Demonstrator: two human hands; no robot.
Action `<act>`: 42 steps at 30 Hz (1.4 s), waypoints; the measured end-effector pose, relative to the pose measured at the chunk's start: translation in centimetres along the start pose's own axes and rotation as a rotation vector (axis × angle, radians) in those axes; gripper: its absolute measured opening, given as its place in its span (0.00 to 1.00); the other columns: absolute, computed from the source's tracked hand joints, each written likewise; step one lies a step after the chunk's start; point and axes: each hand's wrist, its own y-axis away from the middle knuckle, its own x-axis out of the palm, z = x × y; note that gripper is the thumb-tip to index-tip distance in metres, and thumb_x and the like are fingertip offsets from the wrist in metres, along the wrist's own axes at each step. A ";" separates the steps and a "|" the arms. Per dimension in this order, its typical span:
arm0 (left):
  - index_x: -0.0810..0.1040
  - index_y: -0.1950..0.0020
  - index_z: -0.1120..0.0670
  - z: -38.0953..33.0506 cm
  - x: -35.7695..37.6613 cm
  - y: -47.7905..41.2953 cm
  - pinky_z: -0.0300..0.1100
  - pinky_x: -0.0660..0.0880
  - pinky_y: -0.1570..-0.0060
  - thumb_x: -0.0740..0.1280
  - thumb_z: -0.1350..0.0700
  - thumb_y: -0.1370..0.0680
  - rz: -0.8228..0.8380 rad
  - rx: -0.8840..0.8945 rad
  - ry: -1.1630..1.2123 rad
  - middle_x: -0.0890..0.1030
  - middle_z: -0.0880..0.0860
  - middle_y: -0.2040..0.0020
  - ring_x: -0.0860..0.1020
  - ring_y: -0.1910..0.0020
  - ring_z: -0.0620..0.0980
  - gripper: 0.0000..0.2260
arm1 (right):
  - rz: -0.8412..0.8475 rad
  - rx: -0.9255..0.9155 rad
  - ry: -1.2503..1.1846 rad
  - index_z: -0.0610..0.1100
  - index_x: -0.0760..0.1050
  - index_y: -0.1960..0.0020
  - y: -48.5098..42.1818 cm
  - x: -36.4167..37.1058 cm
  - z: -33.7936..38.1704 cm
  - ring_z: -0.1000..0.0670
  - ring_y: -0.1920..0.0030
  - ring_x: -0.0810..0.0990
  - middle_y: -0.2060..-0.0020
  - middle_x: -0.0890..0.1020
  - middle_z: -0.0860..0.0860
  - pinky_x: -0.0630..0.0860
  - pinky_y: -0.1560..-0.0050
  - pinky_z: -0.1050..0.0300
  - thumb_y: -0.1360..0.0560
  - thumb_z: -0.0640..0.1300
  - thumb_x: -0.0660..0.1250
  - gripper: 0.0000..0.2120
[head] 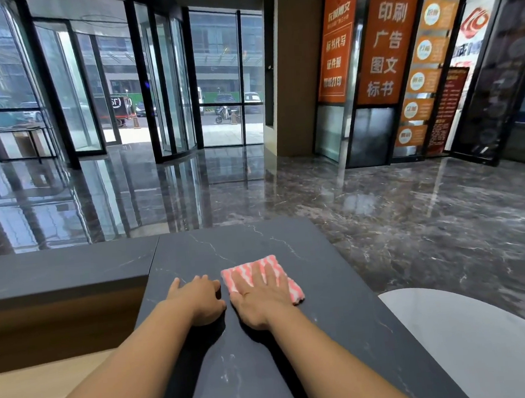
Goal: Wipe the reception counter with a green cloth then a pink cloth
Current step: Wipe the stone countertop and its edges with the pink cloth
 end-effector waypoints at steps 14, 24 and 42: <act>0.56 0.22 0.49 -1.1 0.3 1.4 0.59 0.42 0.26 0.54 0.48 0.18 0.035 -0.004 -0.013 0.52 0.53 0.21 0.52 0.22 0.51 0.25 | -0.080 0.353 -0.095 0.64 0.38 0.22 1.0 -2.7 -15.0 0.46 0.22 0.36 0.21 0.38 0.52 0.38 0.25 0.39 0.20 0.62 0.37 0.26; 0.57 0.22 0.50 -1.0 1.1 4.6 0.60 0.42 0.26 0.54 0.48 0.18 0.049 0.083 -0.041 0.53 0.53 0.21 0.53 0.22 0.52 0.24 | -0.067 0.336 -0.039 0.56 0.38 0.21 5.8 -0.3 -8.8 0.43 0.23 0.34 0.22 0.37 0.46 0.33 0.26 0.40 0.18 0.53 0.40 0.26; 0.52 0.21 0.50 -0.3 2.3 13.1 0.57 0.42 0.25 0.54 0.48 0.17 0.043 0.132 -0.034 0.52 0.52 0.21 0.56 0.23 0.51 0.25 | -0.080 0.254 -0.047 0.63 0.43 0.22 11.3 0.9 -2.7 0.43 0.22 0.37 0.21 0.42 0.47 0.34 0.27 0.43 0.18 0.59 0.38 0.25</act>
